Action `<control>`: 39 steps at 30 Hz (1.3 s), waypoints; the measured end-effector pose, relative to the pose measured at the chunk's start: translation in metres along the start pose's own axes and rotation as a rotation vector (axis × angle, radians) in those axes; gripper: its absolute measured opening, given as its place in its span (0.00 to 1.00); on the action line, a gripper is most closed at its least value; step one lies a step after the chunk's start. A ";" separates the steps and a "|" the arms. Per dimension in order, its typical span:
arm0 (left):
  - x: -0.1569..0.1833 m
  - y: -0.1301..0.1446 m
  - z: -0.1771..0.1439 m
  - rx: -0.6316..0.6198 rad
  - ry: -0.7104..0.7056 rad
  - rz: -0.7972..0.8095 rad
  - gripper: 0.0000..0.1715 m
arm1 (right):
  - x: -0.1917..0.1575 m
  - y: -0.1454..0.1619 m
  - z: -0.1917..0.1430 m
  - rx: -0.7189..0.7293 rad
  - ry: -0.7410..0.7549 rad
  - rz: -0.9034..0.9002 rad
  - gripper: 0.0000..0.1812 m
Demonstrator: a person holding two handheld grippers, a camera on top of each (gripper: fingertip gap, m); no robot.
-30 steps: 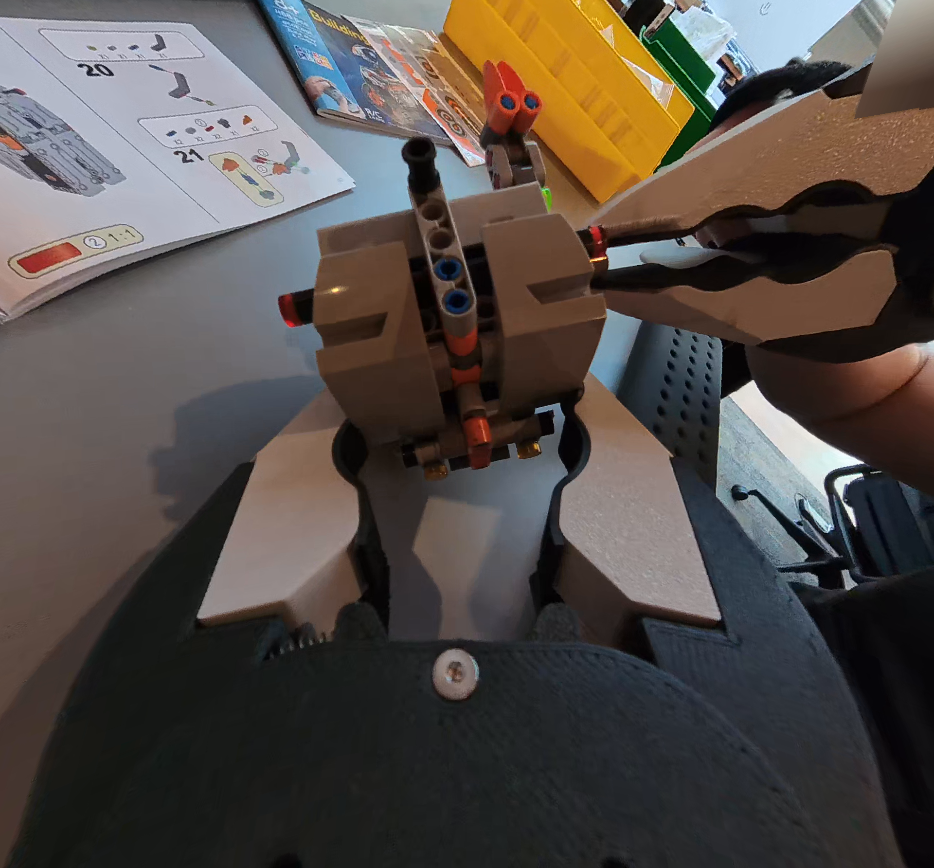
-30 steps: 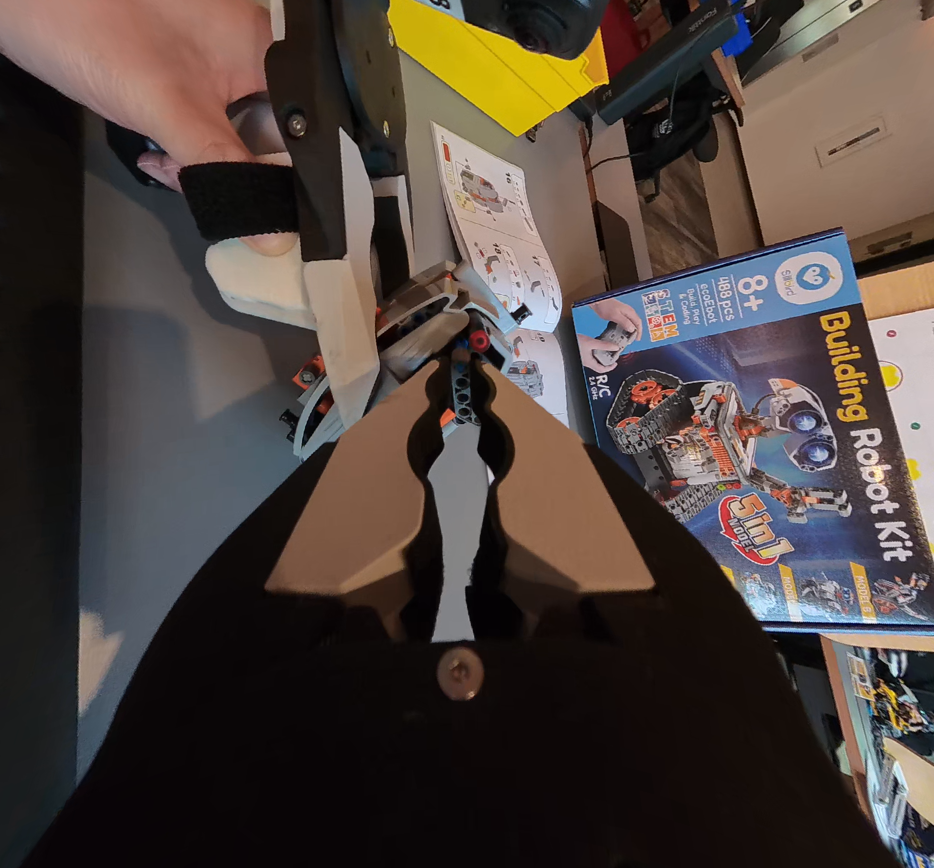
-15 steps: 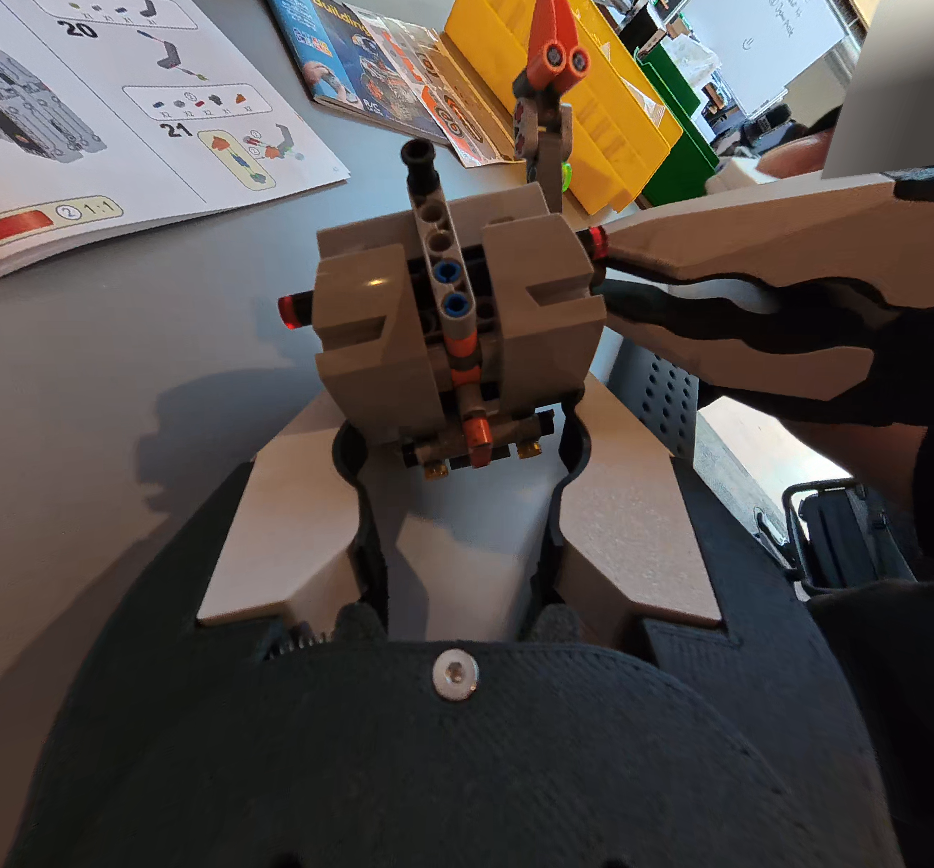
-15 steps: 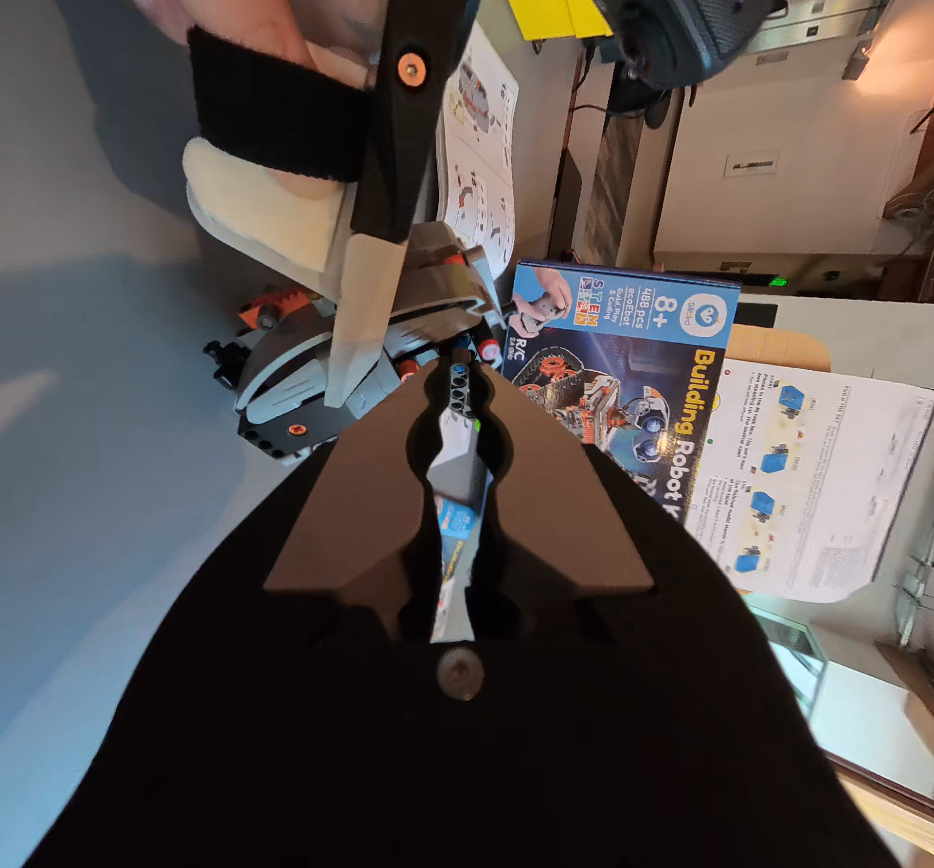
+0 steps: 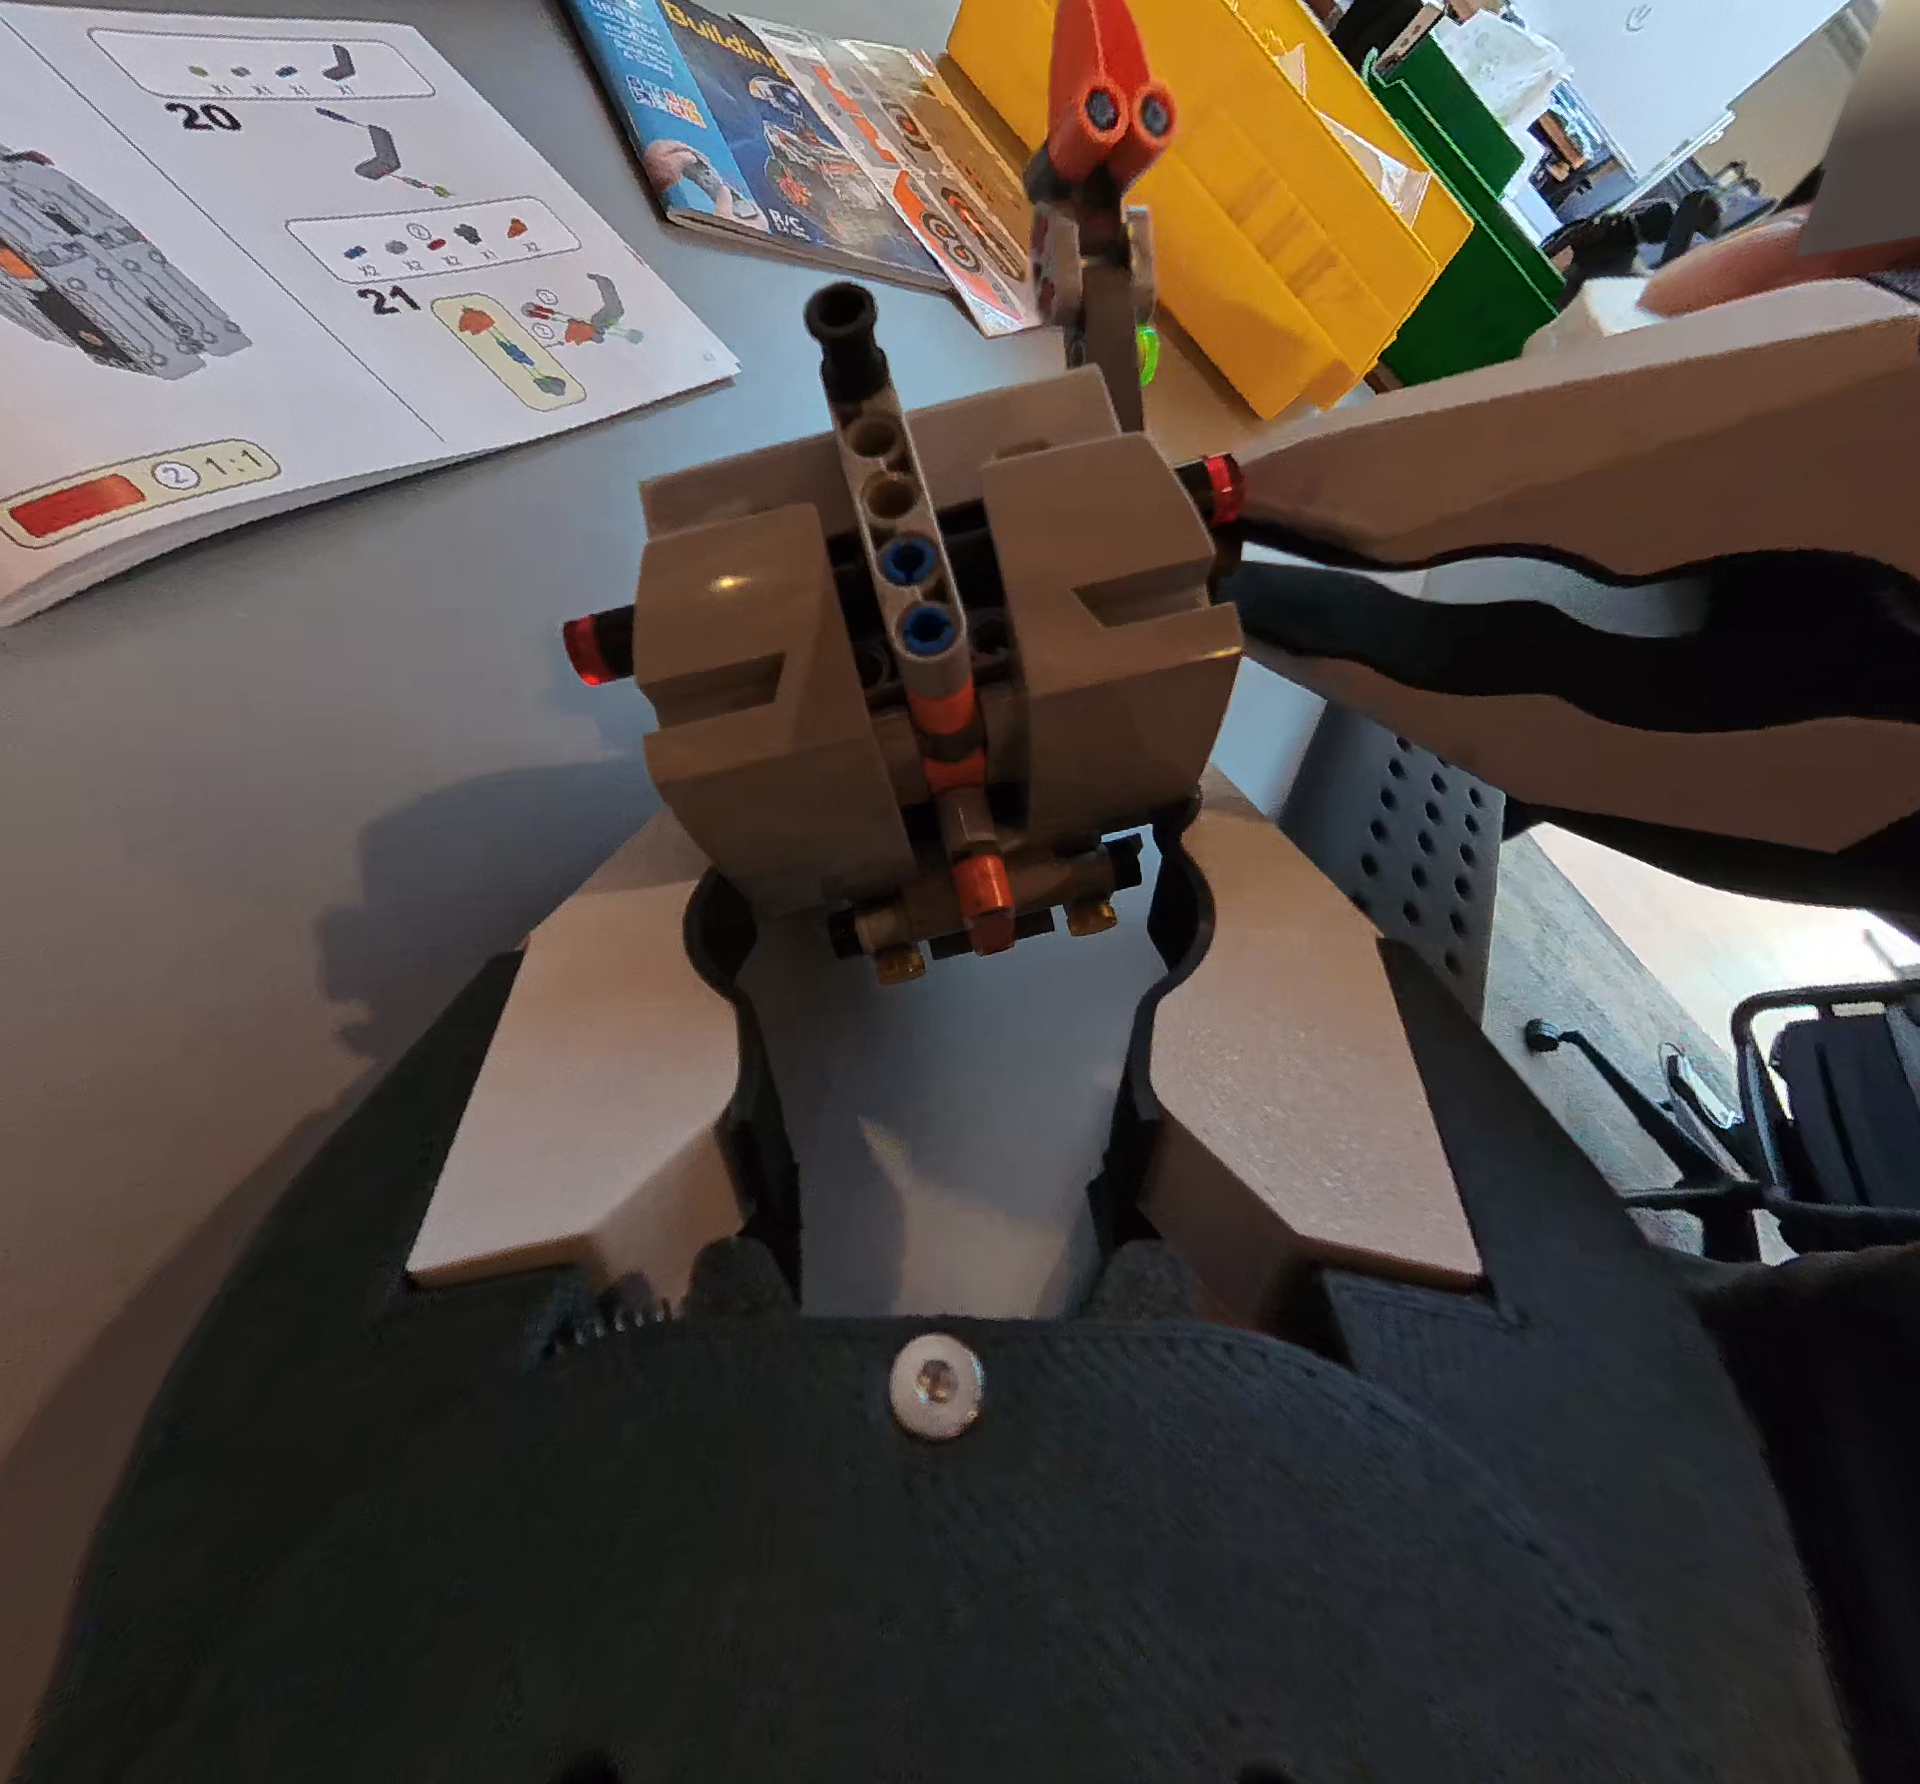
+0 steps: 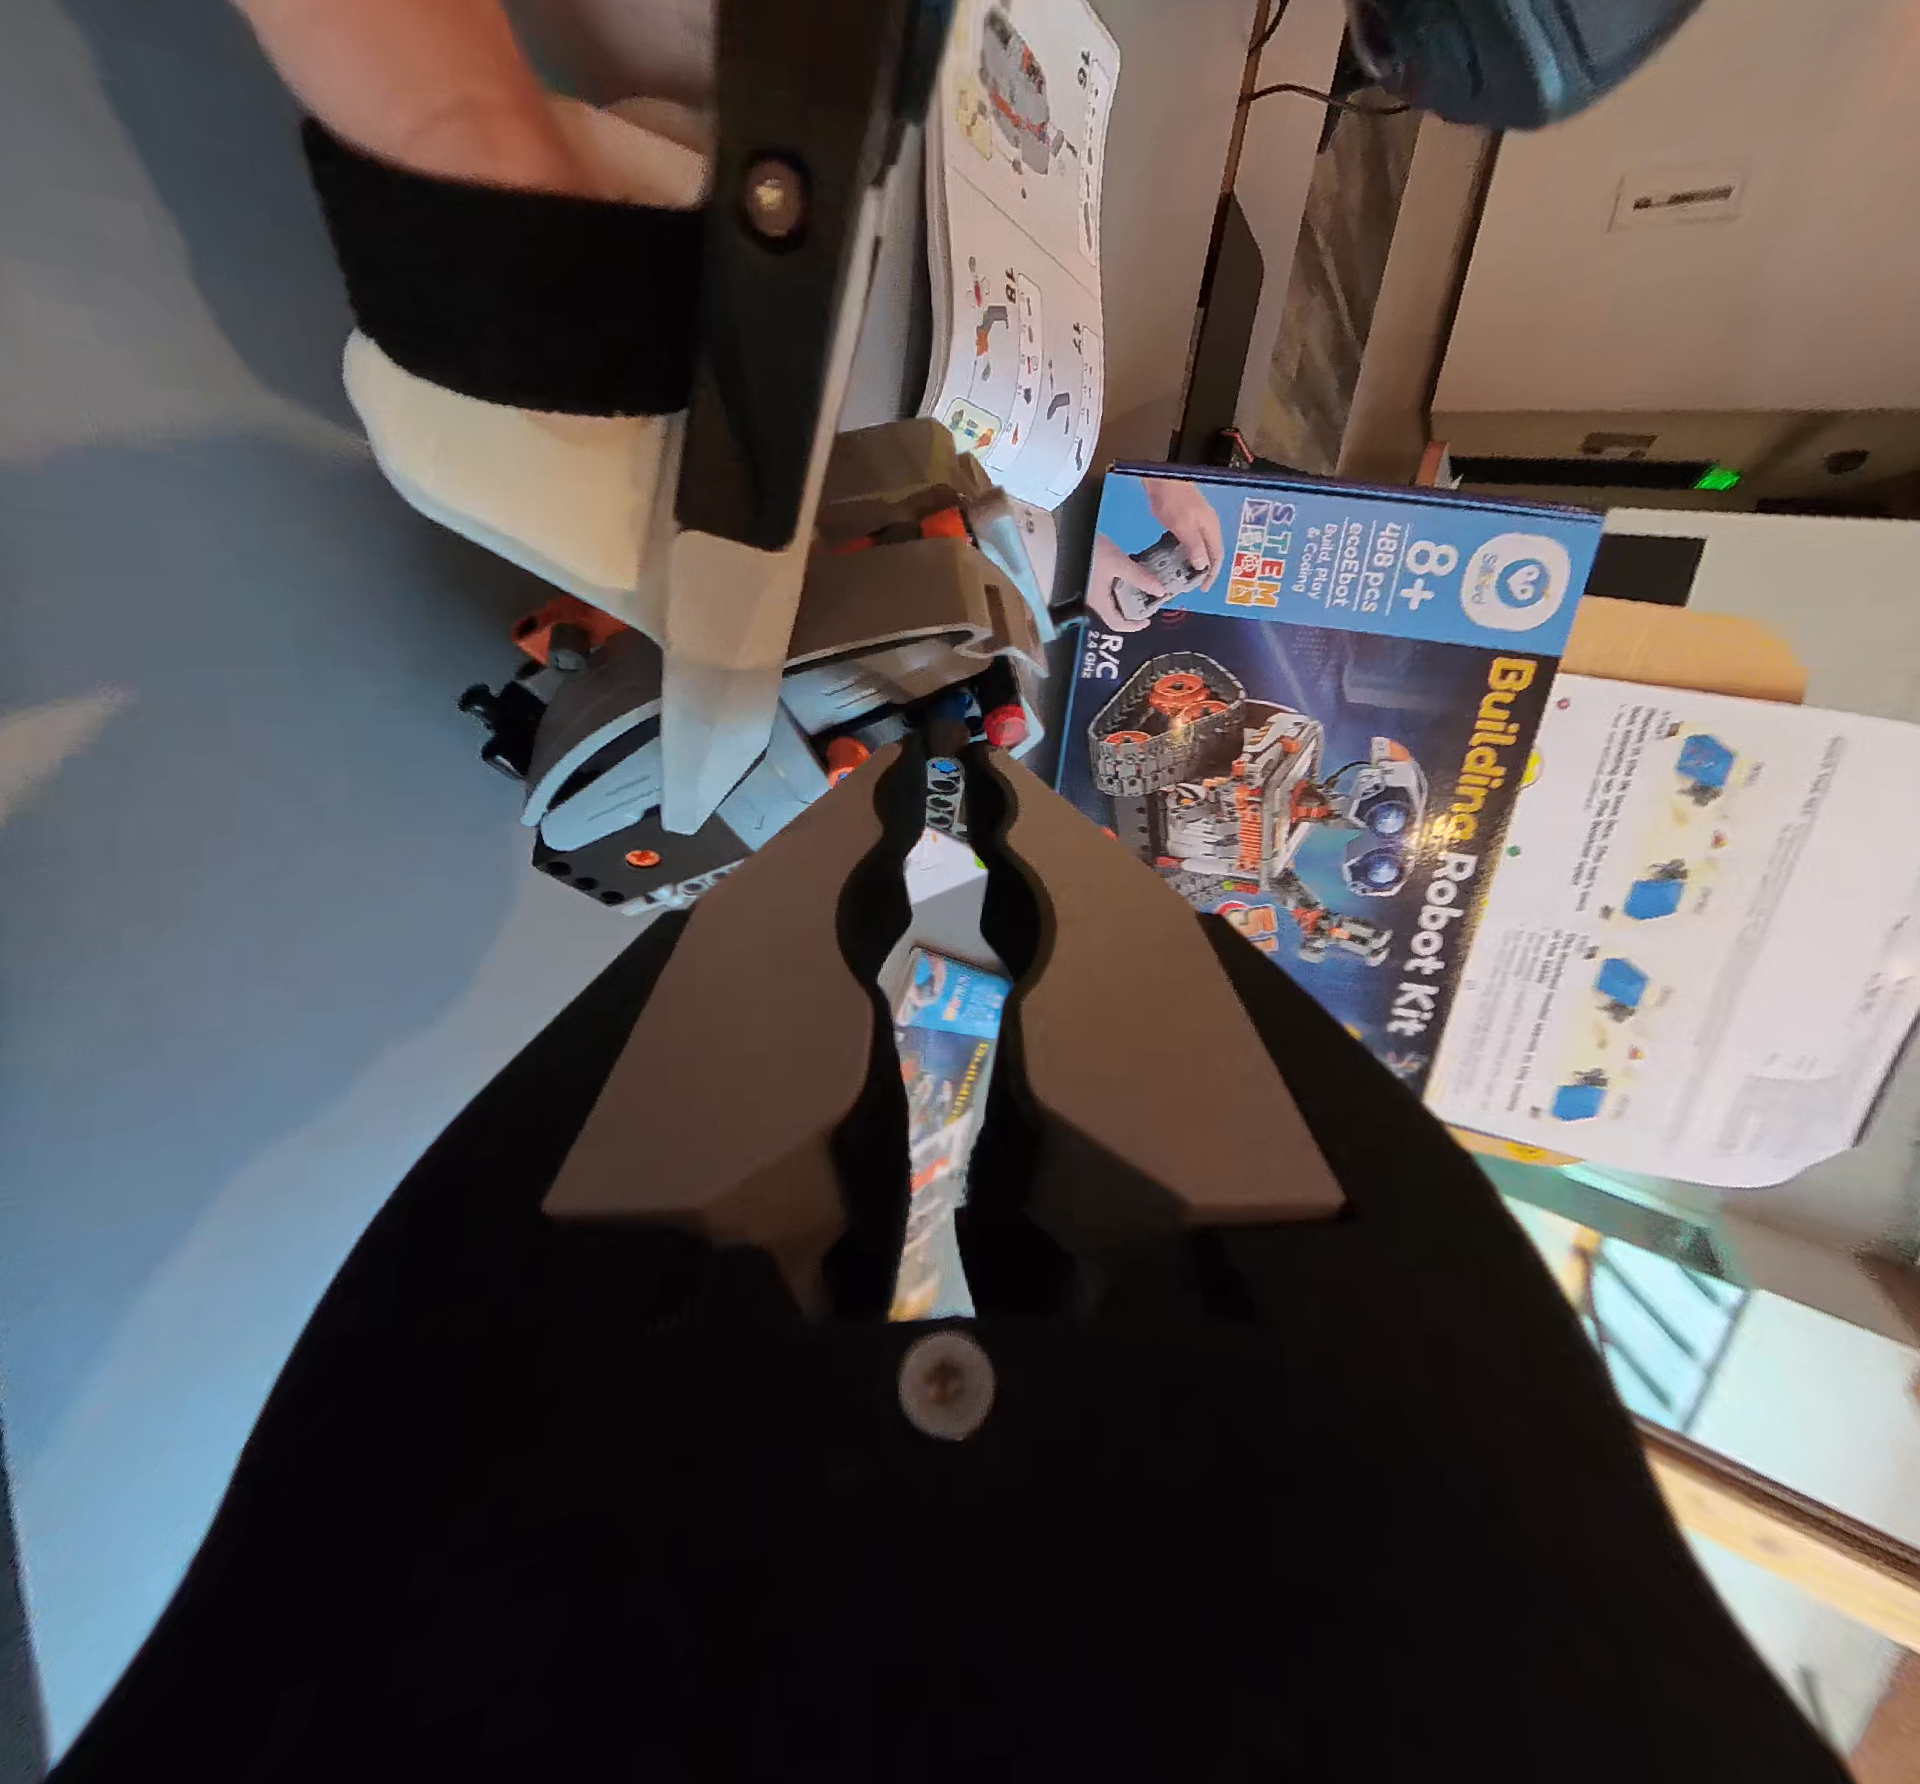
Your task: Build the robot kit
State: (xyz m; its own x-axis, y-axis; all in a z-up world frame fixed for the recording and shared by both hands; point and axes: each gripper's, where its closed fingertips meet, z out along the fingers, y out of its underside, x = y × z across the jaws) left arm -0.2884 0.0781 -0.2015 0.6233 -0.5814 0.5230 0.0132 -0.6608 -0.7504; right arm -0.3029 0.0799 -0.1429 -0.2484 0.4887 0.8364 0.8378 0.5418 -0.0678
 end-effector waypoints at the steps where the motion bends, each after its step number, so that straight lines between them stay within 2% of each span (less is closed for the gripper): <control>1: -0.001 0.000 0.000 0.002 -0.015 0.012 0.45 | 0.000 0.000 0.000 0.007 0.002 0.024 0.04; 14: -0.005 0.000 0.002 0.002 -0.164 0.139 0.44 | -0.003 0.005 -0.005 -0.061 -0.018 0.108 0.04; 19: -0.008 0.001 0.002 -0.001 -0.214 0.167 0.44 | 0.000 0.006 -0.001 -0.095 0.044 0.150 0.04; 23: -0.011 -0.001 0.001 0.018 -0.196 0.134 0.44 | 0.003 0.003 0.002 -0.045 0.126 0.175 0.04; 28: -0.011 -0.002 0.000 0.040 -0.170 0.113 0.44 | 0.004 0.002 0.003 0.052 0.145 0.282 0.05; 39: -0.010 -0.002 0.001 0.049 -0.124 0.071 0.44 | 0.005 0.003 0.003 0.142 0.193 0.310 0.05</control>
State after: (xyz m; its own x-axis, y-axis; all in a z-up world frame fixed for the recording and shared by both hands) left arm -0.2939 0.0856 -0.2060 0.7160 -0.5607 0.4159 0.0016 -0.5944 -0.8042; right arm -0.3031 0.0863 -0.1402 0.1132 0.5135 0.8506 0.7798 0.4845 -0.3963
